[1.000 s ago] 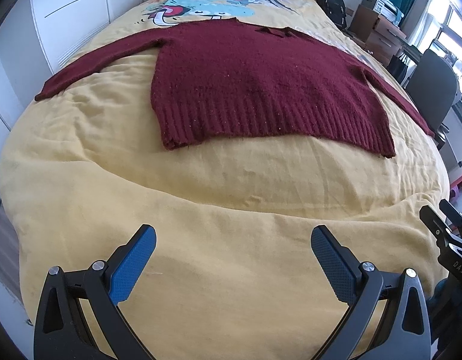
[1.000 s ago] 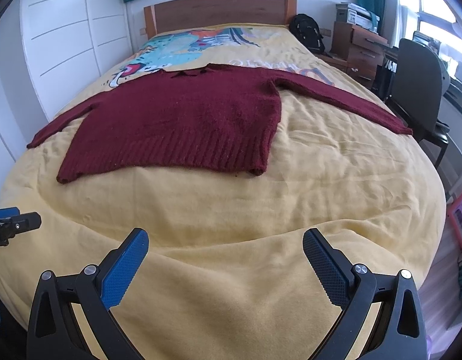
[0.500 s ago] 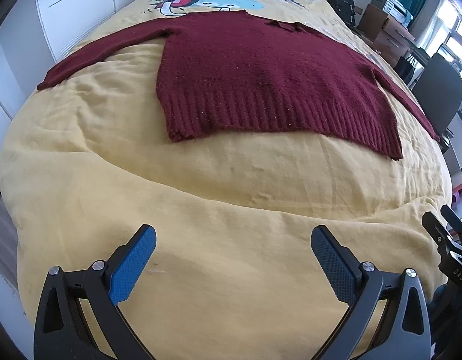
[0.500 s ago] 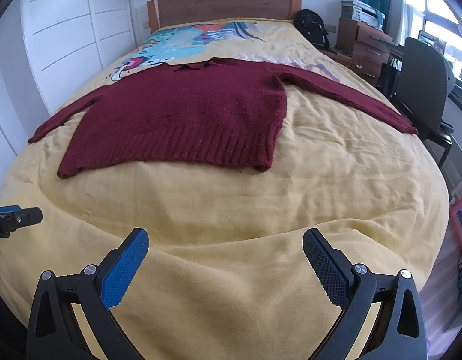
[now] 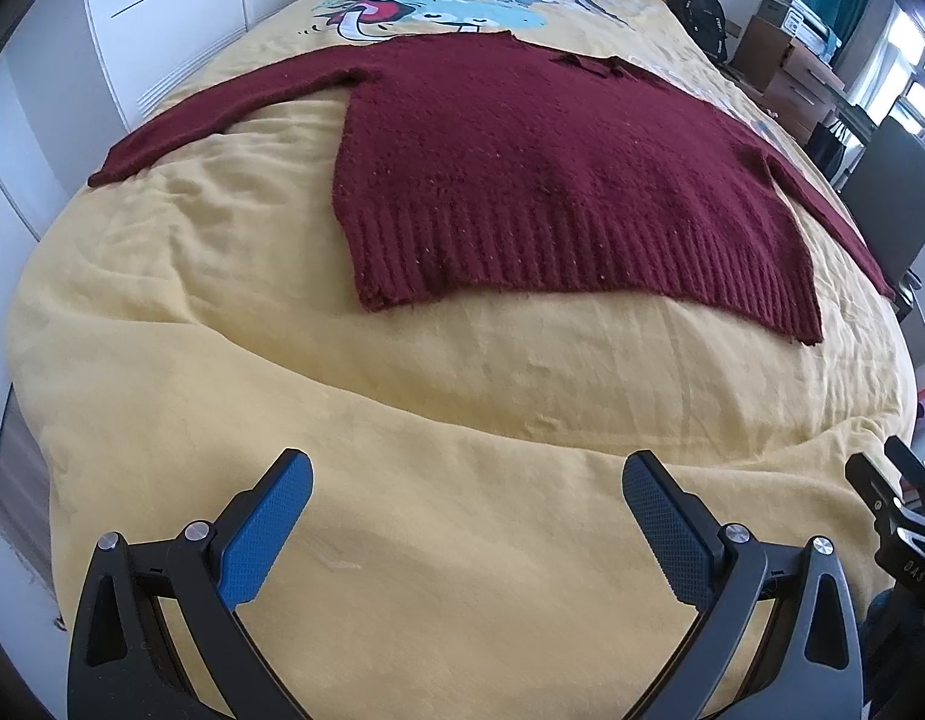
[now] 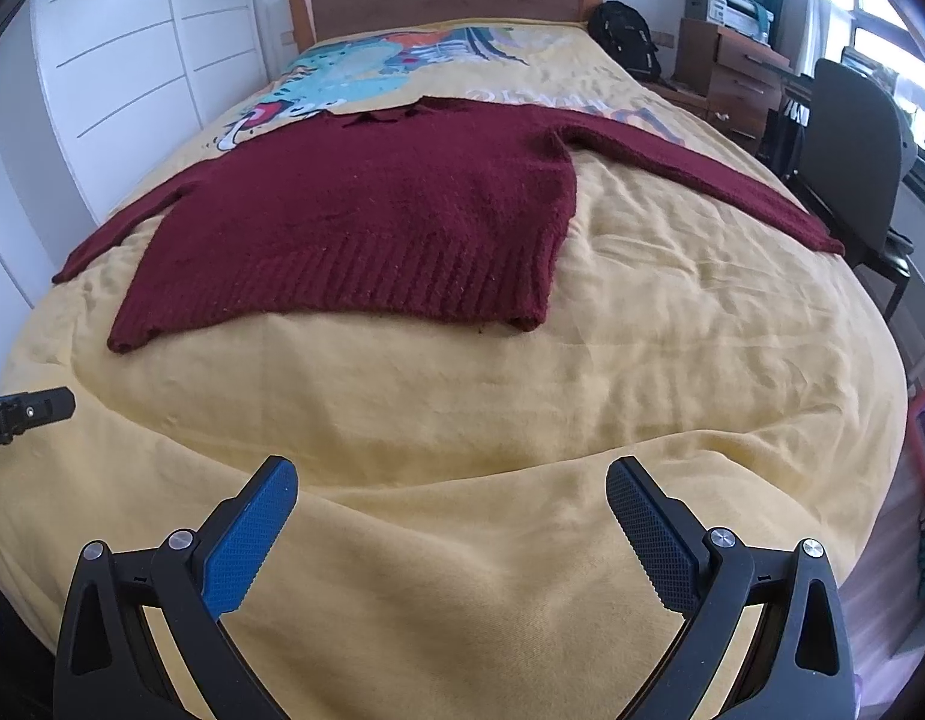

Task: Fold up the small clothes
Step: 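Move the right tool to the sweater's sleeve cuff and grasp it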

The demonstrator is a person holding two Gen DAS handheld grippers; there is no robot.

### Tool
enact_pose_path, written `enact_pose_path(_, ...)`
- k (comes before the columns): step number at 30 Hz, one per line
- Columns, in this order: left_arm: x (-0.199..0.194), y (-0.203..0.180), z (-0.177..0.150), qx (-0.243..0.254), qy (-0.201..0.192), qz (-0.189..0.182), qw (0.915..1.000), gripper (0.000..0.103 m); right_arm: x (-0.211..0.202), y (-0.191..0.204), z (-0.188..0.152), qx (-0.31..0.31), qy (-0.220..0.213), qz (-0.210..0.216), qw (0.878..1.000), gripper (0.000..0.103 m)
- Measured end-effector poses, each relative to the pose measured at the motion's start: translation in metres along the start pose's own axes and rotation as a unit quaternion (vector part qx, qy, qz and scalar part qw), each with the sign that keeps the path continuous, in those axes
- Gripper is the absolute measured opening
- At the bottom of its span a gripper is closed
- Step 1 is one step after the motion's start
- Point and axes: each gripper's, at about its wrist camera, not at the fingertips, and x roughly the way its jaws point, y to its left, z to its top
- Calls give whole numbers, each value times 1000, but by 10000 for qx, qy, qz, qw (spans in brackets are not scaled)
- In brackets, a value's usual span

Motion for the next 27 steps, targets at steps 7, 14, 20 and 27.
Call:
enact_pose_path(7, 1, -3, 14, 4, 60, -46, 10000, 102, 4, -6, 7, 130, 119, 108, 9998, 103)
enact_pose_path(14, -7, -7, 45, 104, -275, 285, 9992, 102, 10, -27, 28, 423, 204, 205, 9987, 103)
enact_pose_path(20, -17, -9, 82, 268, -721, 585, 9953, 102, 15, -55, 57, 605, 82, 93, 9981, 103)
enact_pose_path(27, -33, -12, 128, 399, -1199, 695, 9895, 102, 32, -99, 87, 793, 9, -190, 9967, 103)
